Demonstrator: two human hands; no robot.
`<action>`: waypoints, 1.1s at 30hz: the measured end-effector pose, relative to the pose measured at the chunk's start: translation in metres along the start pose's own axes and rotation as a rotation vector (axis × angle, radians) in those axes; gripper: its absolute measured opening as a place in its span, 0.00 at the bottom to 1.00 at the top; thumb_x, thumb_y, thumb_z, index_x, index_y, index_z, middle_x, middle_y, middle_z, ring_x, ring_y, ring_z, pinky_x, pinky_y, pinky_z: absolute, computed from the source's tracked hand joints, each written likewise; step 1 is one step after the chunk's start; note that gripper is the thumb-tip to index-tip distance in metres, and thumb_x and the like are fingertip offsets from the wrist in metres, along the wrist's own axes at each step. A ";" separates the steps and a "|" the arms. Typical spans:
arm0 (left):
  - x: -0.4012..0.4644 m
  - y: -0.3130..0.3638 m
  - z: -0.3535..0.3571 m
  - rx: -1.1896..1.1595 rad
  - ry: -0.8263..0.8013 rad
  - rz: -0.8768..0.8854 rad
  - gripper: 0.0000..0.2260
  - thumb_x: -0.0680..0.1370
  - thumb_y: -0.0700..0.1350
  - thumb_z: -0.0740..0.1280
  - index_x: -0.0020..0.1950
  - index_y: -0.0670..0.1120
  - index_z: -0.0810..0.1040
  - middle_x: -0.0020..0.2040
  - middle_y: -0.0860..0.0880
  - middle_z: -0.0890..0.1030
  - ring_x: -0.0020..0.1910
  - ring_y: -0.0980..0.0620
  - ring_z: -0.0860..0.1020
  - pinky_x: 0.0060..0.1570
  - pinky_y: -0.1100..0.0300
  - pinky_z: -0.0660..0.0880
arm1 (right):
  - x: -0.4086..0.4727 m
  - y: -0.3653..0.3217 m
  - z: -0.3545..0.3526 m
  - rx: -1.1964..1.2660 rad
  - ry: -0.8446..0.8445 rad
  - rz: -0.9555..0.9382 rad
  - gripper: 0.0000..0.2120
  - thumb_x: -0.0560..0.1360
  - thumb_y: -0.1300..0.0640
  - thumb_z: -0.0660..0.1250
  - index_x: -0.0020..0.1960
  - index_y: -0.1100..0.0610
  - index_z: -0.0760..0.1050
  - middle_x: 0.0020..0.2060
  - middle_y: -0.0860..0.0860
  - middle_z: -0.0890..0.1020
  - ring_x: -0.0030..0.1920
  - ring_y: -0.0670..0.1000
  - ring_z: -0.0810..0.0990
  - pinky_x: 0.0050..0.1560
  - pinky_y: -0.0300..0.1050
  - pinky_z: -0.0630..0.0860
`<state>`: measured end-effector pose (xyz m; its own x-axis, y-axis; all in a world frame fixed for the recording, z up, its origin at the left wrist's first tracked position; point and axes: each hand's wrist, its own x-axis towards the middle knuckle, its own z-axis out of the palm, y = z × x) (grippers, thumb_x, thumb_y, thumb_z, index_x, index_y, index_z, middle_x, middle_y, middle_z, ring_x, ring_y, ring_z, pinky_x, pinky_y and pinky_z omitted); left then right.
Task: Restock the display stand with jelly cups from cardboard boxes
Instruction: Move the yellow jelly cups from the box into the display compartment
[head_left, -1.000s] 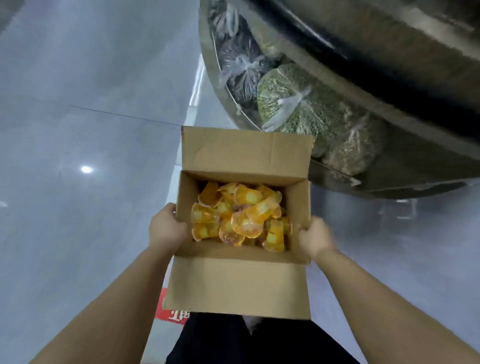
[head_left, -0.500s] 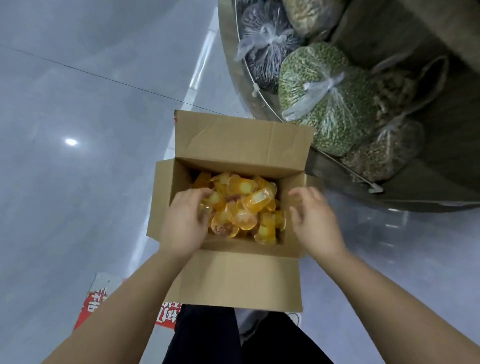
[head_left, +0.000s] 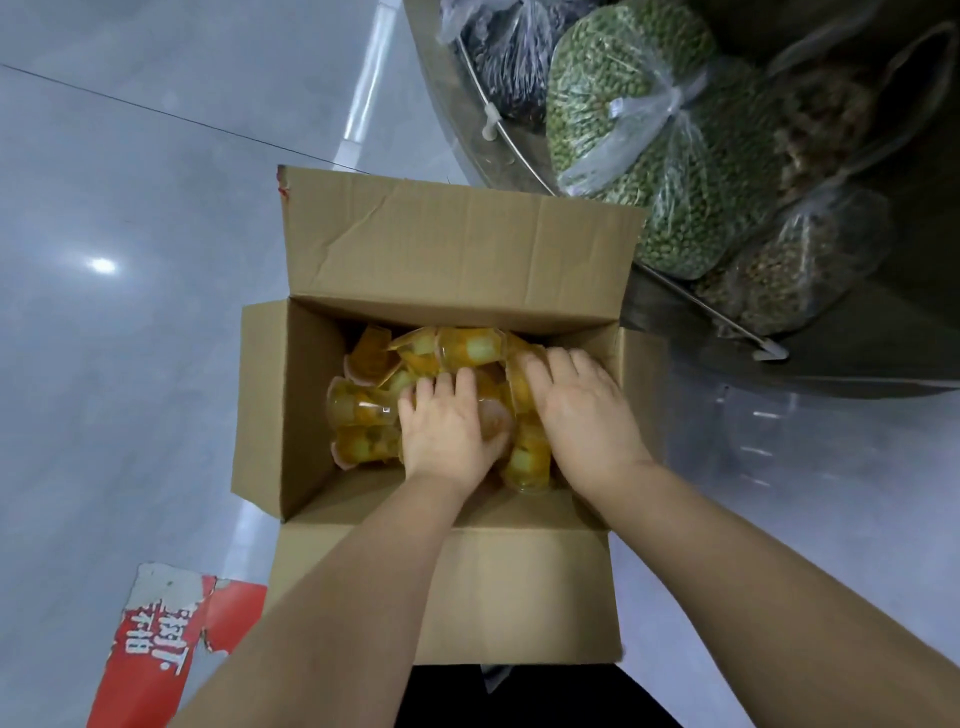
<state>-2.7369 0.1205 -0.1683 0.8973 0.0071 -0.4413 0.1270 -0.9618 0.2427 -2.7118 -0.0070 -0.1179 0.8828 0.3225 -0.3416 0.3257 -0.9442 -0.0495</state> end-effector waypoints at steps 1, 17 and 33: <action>-0.003 -0.001 -0.005 -0.043 0.015 0.008 0.27 0.69 0.58 0.69 0.61 0.46 0.67 0.57 0.45 0.76 0.59 0.44 0.71 0.64 0.50 0.61 | -0.007 0.000 -0.003 0.076 0.018 0.034 0.22 0.72 0.66 0.62 0.66 0.58 0.67 0.56 0.59 0.75 0.56 0.59 0.74 0.57 0.51 0.72; -0.194 0.079 -0.422 -0.780 0.185 0.225 0.24 0.68 0.43 0.68 0.57 0.64 0.65 0.54 0.63 0.68 0.53 0.65 0.71 0.46 0.76 0.68 | -0.183 -0.048 -0.388 1.508 0.293 0.500 0.23 0.60 0.66 0.67 0.51 0.46 0.72 0.44 0.36 0.80 0.45 0.37 0.78 0.45 0.28 0.72; -0.219 0.278 -0.663 -0.862 0.262 0.957 0.28 0.62 0.55 0.77 0.58 0.59 0.71 0.53 0.58 0.78 0.53 0.61 0.76 0.53 0.70 0.71 | -0.253 0.069 -0.638 1.561 0.970 0.325 0.19 0.61 0.56 0.76 0.49 0.48 0.74 0.42 0.46 0.83 0.43 0.44 0.81 0.43 0.40 0.77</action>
<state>-2.6182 0.0327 0.5687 0.8246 -0.4296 0.3681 -0.4613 -0.1340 0.8771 -2.6966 -0.1110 0.5637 0.8823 -0.4686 0.0448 0.0567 0.0113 -0.9983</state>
